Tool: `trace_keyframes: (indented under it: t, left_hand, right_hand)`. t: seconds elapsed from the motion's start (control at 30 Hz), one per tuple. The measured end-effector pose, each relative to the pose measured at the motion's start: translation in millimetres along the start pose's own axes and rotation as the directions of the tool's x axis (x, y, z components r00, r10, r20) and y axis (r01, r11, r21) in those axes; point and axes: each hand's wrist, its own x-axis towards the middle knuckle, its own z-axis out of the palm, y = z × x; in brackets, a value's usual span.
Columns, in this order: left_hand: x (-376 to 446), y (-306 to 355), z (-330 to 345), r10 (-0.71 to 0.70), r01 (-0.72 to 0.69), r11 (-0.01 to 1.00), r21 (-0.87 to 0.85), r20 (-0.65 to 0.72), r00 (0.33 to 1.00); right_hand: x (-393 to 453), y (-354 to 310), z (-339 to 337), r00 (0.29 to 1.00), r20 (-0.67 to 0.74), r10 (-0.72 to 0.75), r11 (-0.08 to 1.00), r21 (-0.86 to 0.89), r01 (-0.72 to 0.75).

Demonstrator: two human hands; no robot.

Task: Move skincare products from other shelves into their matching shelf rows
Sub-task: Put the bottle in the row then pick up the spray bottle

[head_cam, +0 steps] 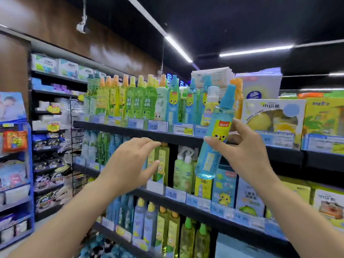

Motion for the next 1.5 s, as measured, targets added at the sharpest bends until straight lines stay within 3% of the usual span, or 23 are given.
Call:
trace_keyframes:
  t: [0.27, 0.53, 0.8, 1.07, 1.23, 1.37, 1.5]
  left_hand:
    - [86.8, -79.9, 62.1, 0.058, -0.069, 0.992, -0.106, -0.105, 0.993]
    - [112.2, -113.5, 108.7, 0.101, -0.135, 0.958, -0.254, -0.141, 0.985]
    - [112.7, -120.2, 120.0, 0.128, -0.218, 0.924, -0.315, -0.281, 0.951]
    - [112.9, -124.4, 123.8, 0.157, -0.241, 0.909, -0.340, -0.257, 0.954]
    - [113.0, -122.8, 125.0, 0.134, -0.213, 0.907, -0.363, -0.230, 0.964]
    - [110.9, -122.1, 126.1, 0.142, -0.211, 0.910, -0.356, -0.209, 0.967]
    - [109.5, -121.3, 126.6, 0.144, -0.207, 0.909, -0.361, -0.194, 0.970]
  right_hand:
    - [76.4, -4.2, 56.3, 0.974, -0.218, -0.065, 0.989, -0.145, 0.033]
    - [135.7, -9.7, 93.2, 0.916, -0.364, -0.169, 0.952, -0.303, 0.055]
    - [152.4, 11.5, 126.2, 0.920, -0.357, -0.165, 0.882, -0.471, -0.024]
    - [145.7, 38.4, 140.3, 0.920, -0.386, -0.065, 0.821, -0.545, -0.171]
    - [151.2, 39.9, 142.5, 0.938, -0.347, 0.003, 0.795, -0.568, -0.212]
    - [152.4, 47.8, 146.5, 0.944, -0.326, 0.046, 0.699, -0.665, -0.263]
    - [153.0, 52.2, 144.8, 0.940, -0.330, 0.081, 0.696, -0.657, -0.290]
